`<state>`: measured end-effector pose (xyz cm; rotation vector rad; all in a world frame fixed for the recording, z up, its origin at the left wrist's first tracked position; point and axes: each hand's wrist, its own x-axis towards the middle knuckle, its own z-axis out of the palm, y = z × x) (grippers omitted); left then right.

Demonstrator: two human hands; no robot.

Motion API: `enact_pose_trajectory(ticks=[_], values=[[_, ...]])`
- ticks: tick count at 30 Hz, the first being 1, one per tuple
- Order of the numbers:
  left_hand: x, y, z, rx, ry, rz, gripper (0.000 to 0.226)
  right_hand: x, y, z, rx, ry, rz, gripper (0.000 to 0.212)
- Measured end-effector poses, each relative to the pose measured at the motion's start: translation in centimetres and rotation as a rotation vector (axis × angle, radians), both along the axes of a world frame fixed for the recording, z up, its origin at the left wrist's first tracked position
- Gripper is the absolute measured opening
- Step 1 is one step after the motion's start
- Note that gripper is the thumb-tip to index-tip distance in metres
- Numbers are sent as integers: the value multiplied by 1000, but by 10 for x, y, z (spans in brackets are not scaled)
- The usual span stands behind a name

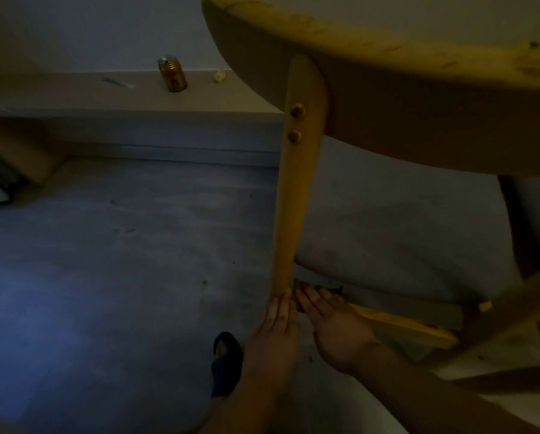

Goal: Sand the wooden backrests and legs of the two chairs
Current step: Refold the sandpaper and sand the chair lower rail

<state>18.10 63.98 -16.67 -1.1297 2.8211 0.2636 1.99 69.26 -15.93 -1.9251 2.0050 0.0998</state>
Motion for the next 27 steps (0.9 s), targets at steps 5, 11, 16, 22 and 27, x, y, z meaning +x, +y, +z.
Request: enact_pose_trajectory(ticks=[5, 11, 16, 22, 27], values=[[-8, 5, -7, 88, -142, 15, 63, -39, 46, -3, -21, 31, -93, 78], [-20, 10, -7, 28, 93, 30, 62, -2, 22, -5, 2, 28, -88, 79], [-26, -1, -14, 143, -98, -27, 73, -22, 35, -3, -32, -27, -45, 82], [-30, 2, -18, 132, -94, 24, 73, -46, 69, 0, -8, 33, -139, 81], [-32, 5, -16, 176, -71, 45, 70, -11, 31, -2, -32, -51, -137, 80]])
